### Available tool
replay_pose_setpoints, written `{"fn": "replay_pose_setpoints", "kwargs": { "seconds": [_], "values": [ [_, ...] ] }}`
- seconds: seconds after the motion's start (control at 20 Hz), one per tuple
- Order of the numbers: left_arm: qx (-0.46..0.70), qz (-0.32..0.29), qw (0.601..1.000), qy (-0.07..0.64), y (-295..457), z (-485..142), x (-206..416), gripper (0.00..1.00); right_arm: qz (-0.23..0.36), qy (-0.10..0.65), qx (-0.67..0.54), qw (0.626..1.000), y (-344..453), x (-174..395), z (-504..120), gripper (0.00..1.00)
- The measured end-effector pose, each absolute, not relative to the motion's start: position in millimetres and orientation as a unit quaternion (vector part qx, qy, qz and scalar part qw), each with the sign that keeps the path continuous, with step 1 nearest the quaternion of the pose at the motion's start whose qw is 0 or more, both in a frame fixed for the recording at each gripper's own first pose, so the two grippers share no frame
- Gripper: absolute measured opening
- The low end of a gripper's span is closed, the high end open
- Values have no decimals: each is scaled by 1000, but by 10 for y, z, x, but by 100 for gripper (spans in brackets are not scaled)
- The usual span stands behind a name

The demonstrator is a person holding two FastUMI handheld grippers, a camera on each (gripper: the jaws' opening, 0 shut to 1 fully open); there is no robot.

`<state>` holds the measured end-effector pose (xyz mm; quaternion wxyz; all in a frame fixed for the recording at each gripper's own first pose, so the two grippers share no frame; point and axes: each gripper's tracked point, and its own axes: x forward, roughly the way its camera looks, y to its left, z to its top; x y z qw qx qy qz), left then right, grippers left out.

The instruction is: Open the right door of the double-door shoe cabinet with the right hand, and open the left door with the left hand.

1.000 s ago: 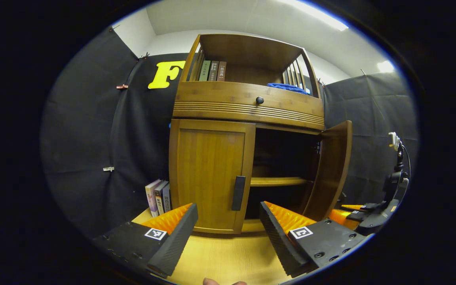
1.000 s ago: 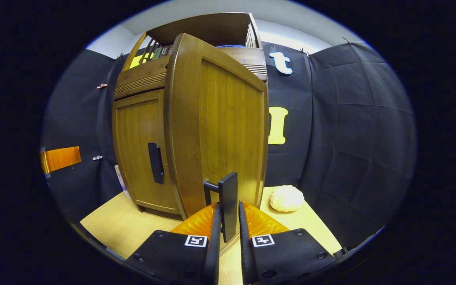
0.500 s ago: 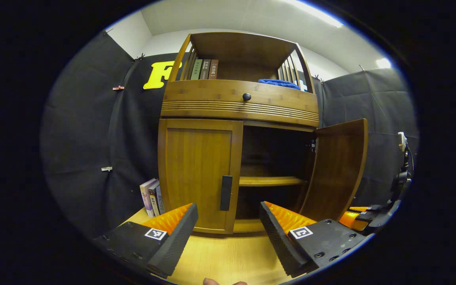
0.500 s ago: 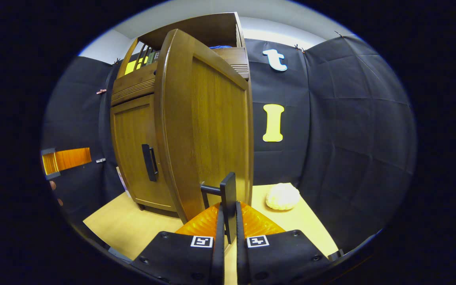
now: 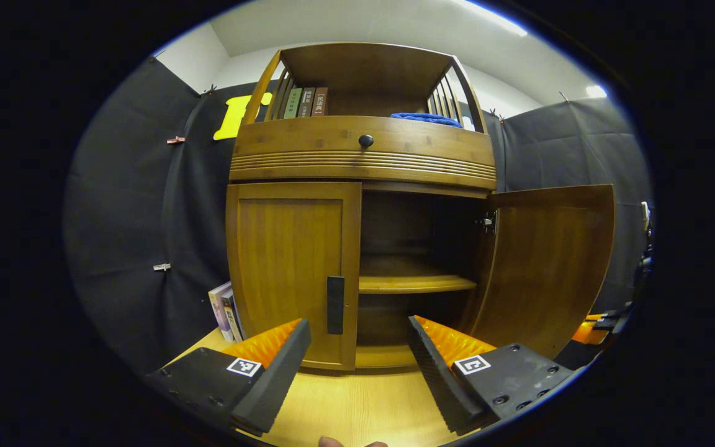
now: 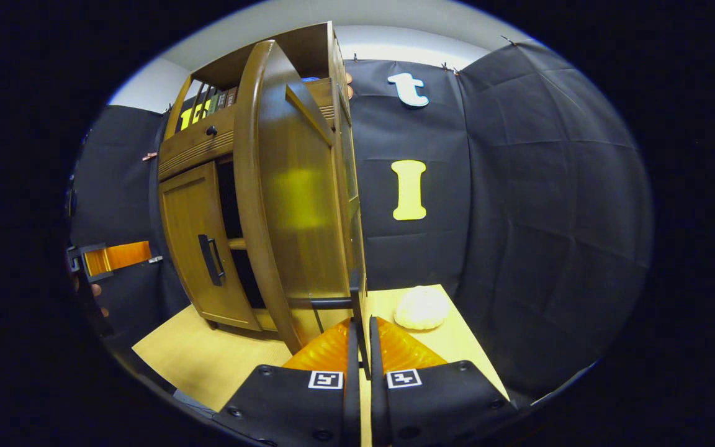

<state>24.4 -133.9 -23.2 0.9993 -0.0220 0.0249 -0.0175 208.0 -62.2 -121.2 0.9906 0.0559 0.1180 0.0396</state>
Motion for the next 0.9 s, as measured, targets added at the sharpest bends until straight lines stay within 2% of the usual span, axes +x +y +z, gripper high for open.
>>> {"fn": "replay_pose_setpoints", "kwargs": {
  "seconds": [0.45,0.7,0.9],
  "values": [
    [-12,-11,999,44,-1397,-410,740,97,43,111,42,992,-735,2037,-1165,11],
    [-10,3,999,47,-1276,-501,1128,97,43,78,42,995,-845,1886,-837,11],
    [-10,22,998,54,-1142,-582,1459,97,6,43,36,998,-1137,1810,-619,61]
  ]
}}
